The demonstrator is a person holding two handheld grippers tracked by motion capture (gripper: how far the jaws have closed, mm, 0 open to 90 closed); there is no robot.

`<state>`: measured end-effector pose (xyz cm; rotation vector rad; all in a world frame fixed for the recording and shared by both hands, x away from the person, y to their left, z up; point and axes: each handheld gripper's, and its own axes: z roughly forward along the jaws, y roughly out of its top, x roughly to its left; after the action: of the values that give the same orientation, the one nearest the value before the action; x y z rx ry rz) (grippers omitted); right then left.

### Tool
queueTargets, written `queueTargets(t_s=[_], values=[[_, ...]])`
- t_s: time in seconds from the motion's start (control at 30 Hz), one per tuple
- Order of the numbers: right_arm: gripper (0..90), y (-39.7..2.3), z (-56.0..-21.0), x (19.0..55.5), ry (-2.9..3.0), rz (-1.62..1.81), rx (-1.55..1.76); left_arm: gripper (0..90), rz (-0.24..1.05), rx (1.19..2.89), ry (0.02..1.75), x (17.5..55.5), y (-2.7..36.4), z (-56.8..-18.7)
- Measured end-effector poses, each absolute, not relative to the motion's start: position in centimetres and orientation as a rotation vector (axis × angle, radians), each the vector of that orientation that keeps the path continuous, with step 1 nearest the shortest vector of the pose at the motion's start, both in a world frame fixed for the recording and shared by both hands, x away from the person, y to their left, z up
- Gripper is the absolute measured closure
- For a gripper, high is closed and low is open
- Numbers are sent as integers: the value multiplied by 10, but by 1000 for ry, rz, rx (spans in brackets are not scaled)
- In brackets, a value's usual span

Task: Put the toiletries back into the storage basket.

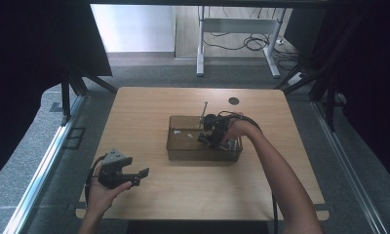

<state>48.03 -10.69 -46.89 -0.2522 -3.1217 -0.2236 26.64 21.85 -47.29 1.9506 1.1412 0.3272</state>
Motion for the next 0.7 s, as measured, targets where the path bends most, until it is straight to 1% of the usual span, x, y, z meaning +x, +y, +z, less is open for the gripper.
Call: queueTargets(t_s=[0.7], values=[[455,-103,-484,479,-3113,-126,-251,195,331,1950,1145,266,220,-472]])
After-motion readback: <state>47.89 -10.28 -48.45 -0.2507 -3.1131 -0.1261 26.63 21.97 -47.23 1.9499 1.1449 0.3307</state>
